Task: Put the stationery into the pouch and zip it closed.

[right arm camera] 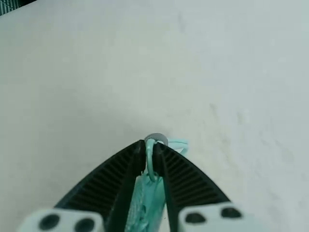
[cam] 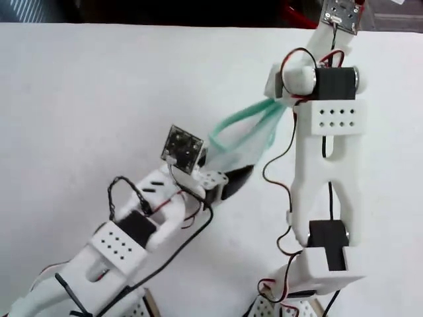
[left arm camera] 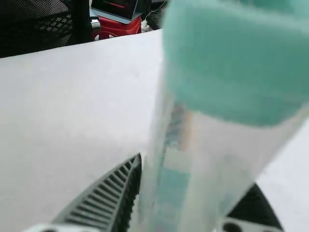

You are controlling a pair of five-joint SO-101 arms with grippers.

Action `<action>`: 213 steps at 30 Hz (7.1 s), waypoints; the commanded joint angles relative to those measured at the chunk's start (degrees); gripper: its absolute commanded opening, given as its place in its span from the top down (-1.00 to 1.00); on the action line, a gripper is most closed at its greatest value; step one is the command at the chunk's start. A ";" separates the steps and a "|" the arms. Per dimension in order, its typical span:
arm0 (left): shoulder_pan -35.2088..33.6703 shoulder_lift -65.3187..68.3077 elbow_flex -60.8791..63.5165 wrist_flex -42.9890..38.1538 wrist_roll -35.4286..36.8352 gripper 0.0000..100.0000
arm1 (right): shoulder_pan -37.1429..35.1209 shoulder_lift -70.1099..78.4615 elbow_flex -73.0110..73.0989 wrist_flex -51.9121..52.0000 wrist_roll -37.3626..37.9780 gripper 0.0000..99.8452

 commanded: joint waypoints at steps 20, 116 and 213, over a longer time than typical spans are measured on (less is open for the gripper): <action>-1.01 0.22 -1.14 -3.78 -10.20 0.93 | 6.29 -2.24 -4.75 1.63 0.09 0.53; -0.84 0.22 -0.88 -3.25 -10.20 0.93 | -3.12 14.90 0.09 -17.01 -38.51 0.56; 0.22 0.48 -2.81 1.23 -18.73 0.92 | 5.23 -39.78 92.31 -92.97 21.89 0.97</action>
